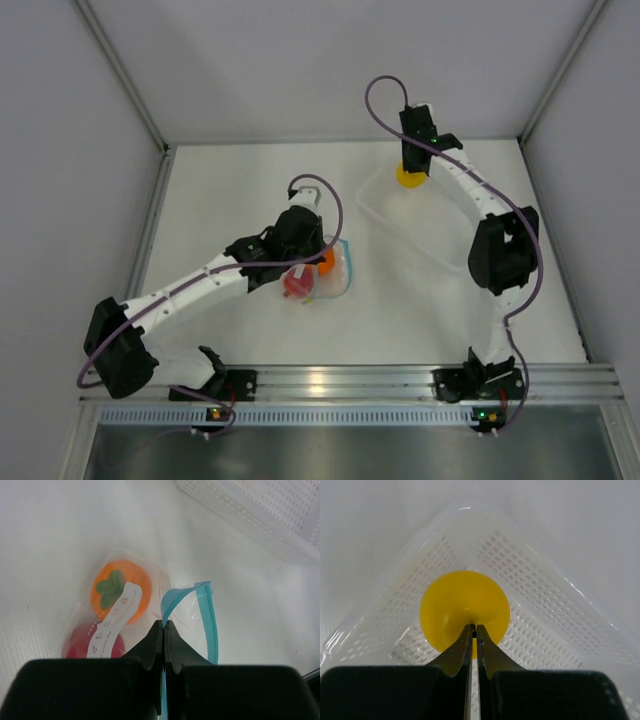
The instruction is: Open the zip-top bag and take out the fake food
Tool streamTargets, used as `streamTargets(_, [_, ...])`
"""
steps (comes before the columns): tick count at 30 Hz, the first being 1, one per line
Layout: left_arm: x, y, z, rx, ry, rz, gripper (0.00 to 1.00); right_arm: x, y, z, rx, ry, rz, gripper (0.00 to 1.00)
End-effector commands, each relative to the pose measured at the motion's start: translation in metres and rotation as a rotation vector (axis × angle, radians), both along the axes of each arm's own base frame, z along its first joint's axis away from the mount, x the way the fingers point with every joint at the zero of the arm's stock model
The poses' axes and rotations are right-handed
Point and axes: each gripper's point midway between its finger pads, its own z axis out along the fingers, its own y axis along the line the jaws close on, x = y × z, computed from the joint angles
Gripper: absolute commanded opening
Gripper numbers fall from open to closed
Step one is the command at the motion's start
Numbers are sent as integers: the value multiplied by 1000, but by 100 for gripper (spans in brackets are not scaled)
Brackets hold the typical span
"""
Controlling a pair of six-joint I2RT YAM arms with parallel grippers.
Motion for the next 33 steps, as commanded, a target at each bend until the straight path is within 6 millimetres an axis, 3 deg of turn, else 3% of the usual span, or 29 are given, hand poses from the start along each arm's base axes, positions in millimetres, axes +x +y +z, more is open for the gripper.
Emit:
streamTargets(1, [2, 0, 21, -49, -53, -7, 0, -2, -18, -14, -78, 93, -13, 1])
streamTargets(6, [1, 0, 23, -53, -58, -8, 0, 0, -21, -33, -69, 128, -8, 7])
streamTargets(7, [2, 0, 22, -55, -54, -7, 0, 1, -21, -33, -65, 130, -4, 11])
streamTargets(8, [2, -1, 23, -57, -52, -9, 0, 1, -21, -39, -64, 144, -5, 28])
streamTargets(10, [1, -4, 21, -64, -41, -14, 0, 1, -27, -38, -69, 152, -15, 31])
streamTargets(13, [2, -6, 20, -66, -34, -10, 0, -1, -28, -24, -54, 123, -16, 43])
streamTargets(16, [4, -7, 23, -83, -30, 5, 0, -12, -29, -1, -16, 83, -36, 44])
streamTargets(17, [5, -6, 24, -85, -35, 19, 0, -19, -23, 25, 41, 32, -15, 39])
streamTargets(18, [7, -5, 26, -94, -39, 34, 0, -30, -18, 20, 78, 43, 5, 38])
streamTargets(19, [8, -5, 27, -96, -42, 43, 0, -38, -9, 30, 140, 18, 28, 37])
streamTargets(20, [10, -4, 30, -101, -50, 55, 0, -48, 10, 67, 254, -75, 109, 35])
streamTargets(21, [10, -4, 30, -106, -49, 62, 0, -63, 19, 59, 300, -54, 141, 33])
streamTargets(22, [11, -4, 31, -113, -52, 69, 0, -72, 31, 68, 359, -76, 178, 33])
streamTargets(23, [12, -5, 34, -123, -57, 75, 0, -88, 48, 94, 436, -126, 263, 32])
streamTargets(24, [13, -4, 35, -131, -60, 90, 0, -104, 63, 85, 456, -98, 308, 32])
streamTargets(26, [14, -2, 36, -145, -63, 111, 0, -130, 82, 103, 514, -132, 382, 31])
streamTargets(28, [15, -1, 40, -172, -66, 135, 0, -155, 109, 94, 577, -128, 438, 28])
streamTargets(29, [14, 0, 40, -180, -68, 142, 0, -165, 113, 107, 605, -178, 449, 25])
streamTargets(30, [15, -1, 42, -197, -71, 150, 0, -180, 130, 97, 621, -176, 486, 25])
streamTargets(32, [15, 0, 42, -213, -73, 165, 0, -201, 145, 94, 681, -177, 499, 25])
streamTargets(33, [16, 1, 42, -221, -73, 172, 0, -216, 162, 94, 714, -163, 539, 25])
